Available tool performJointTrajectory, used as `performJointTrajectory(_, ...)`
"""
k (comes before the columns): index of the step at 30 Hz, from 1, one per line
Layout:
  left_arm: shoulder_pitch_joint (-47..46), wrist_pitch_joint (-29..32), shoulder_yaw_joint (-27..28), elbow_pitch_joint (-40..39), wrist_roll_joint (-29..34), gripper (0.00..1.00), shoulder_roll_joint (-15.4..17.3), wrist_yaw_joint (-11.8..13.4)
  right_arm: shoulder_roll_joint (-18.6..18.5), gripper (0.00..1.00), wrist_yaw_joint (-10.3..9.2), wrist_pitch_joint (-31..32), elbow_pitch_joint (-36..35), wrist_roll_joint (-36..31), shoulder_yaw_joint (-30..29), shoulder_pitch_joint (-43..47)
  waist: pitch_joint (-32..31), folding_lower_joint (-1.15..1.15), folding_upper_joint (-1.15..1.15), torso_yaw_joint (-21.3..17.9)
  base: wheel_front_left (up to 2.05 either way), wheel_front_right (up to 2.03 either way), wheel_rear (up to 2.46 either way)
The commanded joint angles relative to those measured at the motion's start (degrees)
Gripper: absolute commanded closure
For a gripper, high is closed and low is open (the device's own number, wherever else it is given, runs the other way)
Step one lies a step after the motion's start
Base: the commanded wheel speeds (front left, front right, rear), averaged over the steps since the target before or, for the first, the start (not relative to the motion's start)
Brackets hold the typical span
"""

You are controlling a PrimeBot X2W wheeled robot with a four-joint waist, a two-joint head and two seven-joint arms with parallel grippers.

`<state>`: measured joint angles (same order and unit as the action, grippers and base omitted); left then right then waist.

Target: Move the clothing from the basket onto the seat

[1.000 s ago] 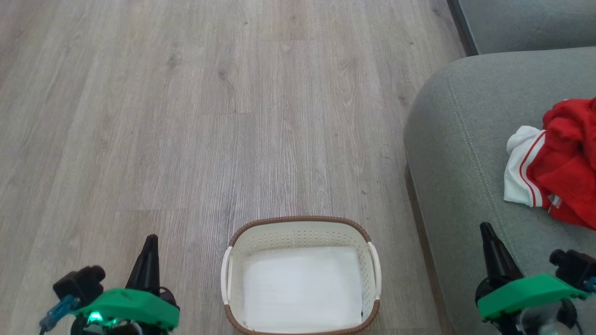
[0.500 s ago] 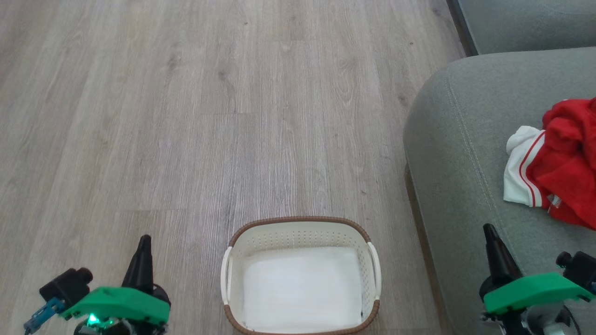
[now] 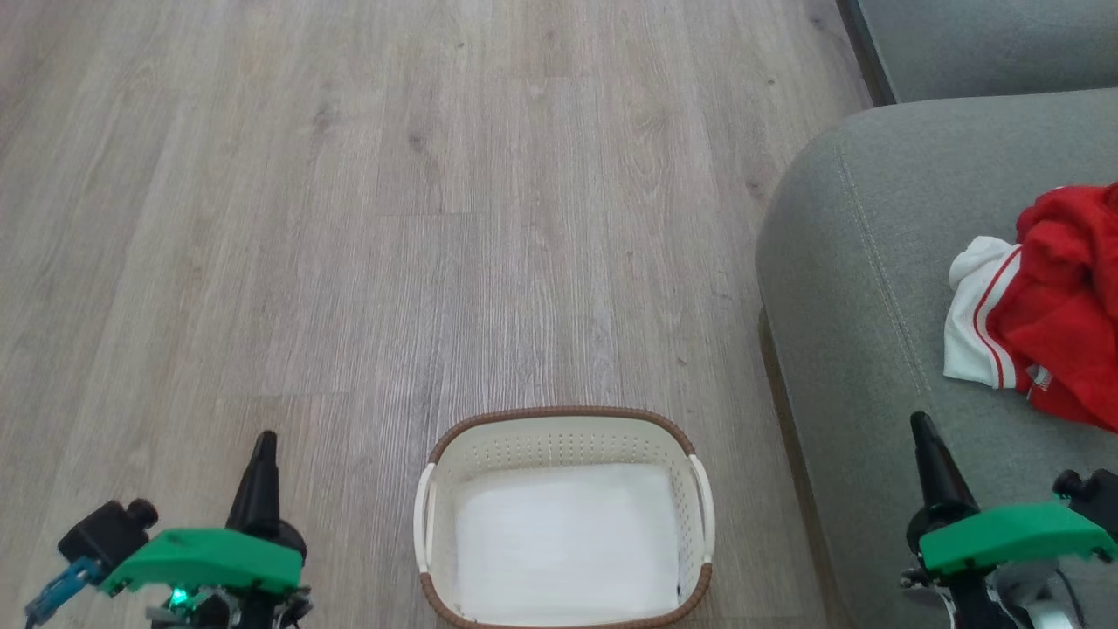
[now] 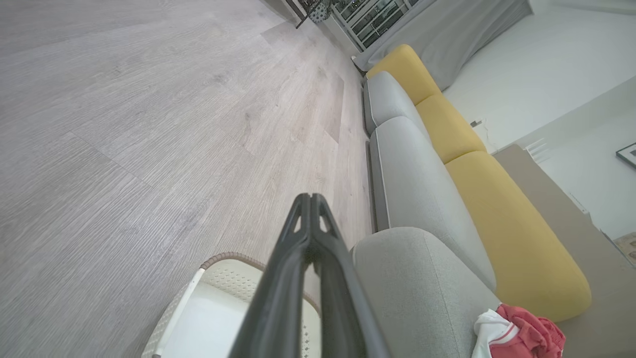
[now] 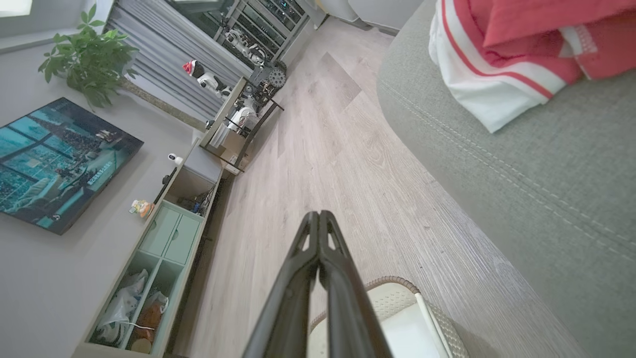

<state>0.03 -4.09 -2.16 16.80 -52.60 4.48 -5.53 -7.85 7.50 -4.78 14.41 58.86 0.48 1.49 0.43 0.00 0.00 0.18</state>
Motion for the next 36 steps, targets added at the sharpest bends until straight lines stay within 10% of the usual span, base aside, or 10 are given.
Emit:
performJointTrajectory(1, -3.01, 0.46, 1.88, -2.05, -1.75, 1.00, 0.05, -0.41, -0.23, 1.00, 0.00, 0.50, -1.62, 1.66, 0.00, -3.28, -0.01, 0.00, 0.00, 0.00, 0.00, 0.00, 0.00)
performJointTrajectory(36, -4.79, 6.06, 5.65, -2.43, -22.63, 1.00, -0.86, -1.26, 2.38, 1.00, -0.01, 6.17, -0.95, 19.43, -3.52, -5.68, -0.14, 0.00, 0.00, -0.10, 0.00, 0.00, 0.00)
